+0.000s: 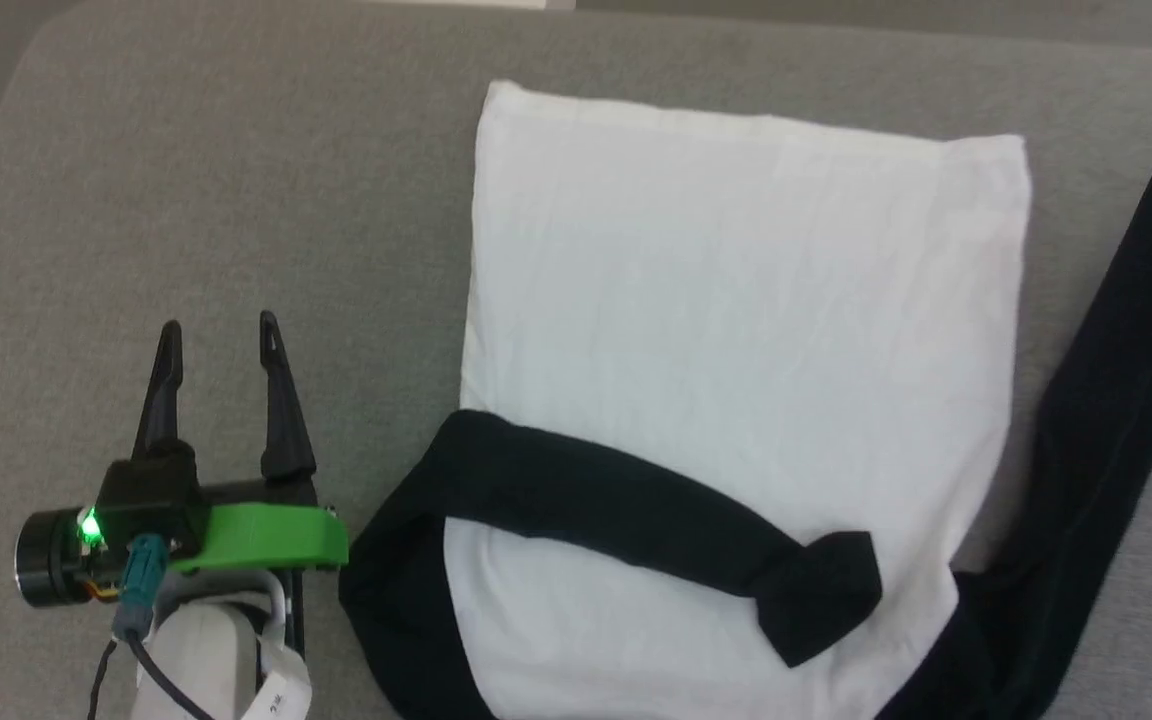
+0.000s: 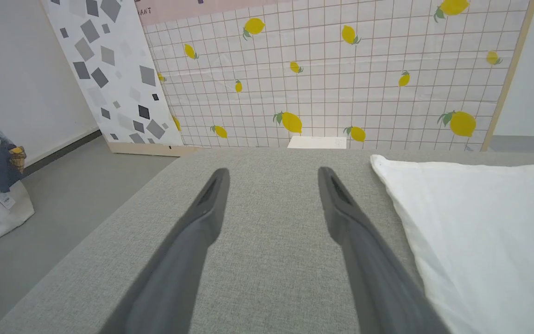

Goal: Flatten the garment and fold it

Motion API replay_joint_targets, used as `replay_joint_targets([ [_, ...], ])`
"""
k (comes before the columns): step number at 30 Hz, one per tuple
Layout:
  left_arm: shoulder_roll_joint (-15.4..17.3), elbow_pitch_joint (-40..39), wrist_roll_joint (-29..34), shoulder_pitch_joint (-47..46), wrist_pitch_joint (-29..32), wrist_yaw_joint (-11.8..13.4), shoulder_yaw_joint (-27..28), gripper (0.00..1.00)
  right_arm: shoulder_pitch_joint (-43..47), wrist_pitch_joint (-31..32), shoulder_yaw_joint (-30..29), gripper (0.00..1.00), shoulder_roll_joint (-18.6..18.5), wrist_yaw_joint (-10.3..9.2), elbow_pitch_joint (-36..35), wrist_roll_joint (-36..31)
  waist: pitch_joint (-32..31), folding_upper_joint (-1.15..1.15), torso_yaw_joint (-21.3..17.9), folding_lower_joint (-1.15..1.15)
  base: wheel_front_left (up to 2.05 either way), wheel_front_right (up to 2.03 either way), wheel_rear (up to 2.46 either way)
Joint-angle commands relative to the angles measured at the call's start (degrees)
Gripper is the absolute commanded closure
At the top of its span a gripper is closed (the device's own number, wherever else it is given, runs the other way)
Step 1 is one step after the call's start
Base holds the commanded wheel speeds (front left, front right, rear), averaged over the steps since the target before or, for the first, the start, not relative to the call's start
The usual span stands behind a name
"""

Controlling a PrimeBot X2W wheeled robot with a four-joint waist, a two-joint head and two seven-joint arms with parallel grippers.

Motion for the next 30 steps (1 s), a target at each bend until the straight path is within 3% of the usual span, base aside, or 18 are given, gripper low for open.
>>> replay_joint_targets([
  [1, 0.23, -0.22, 0.36, 1.46, -0.2, -0.21, 0.39, 0.0, 2.03, -1.7, -0.45, 1.0, -0.24, -0.1, -1.41, -0.71, -4.83, 0.0, -3.99, -0.01, 0.0, 0.0, 0.0],
  [9, 1.11, 0.25, 1.01, 5.04, -0.2, -1.14, 1.24, 0.0, 12.95, -6.85, -5.65, 1.0, 0.31, -0.1, -15.24, -5.23, -10.03, 0.0, -5.94, -0.01, 0.0, 0.0, 0.0],
  [14, 1.58, 0.65, 1.38, 6.35, -0.2, -1.5, 1.21, 0.0, 20.1, -5.55, -9.61, 1.0, 3.34, -0.1, -29.07, -7.92, -12.11, 0.0, -6.23, -0.01, 0.0, 0.0, 0.0],
  [18, 1.6, 0.79, 1.46, 7.03, -0.2, -1.49, 1.16, 0.0, 23.56, -3.21, -9.52, 1.0, 6.12, -0.1, -40.18, -10.0, -12.92, 0.0, -6.18, -0.01, 0.0, 0.0, 0.0],
  [24, 1.33, 1.18, 1.52, 6.92, -0.2, -1.57, 0.4, 0.0, 22.25, -0.99, -0.69, 1.0, 9.3, -0.1, -48.35, -11.09, -13.28, 0.0, -5.46, -0.01, 0.0, 0.0, 0.0],
  [30, 1.01, 1.41, 1.48, 6.29, -0.2, -1.48, -0.29, 0.0, 14.73, -1.79, 15.24, 1.0, 11.33, -0.1, -44.23, -13.71, -12.85, 0.0, -4.22, -0.01, 0.0, 0.0, 0.0],
])
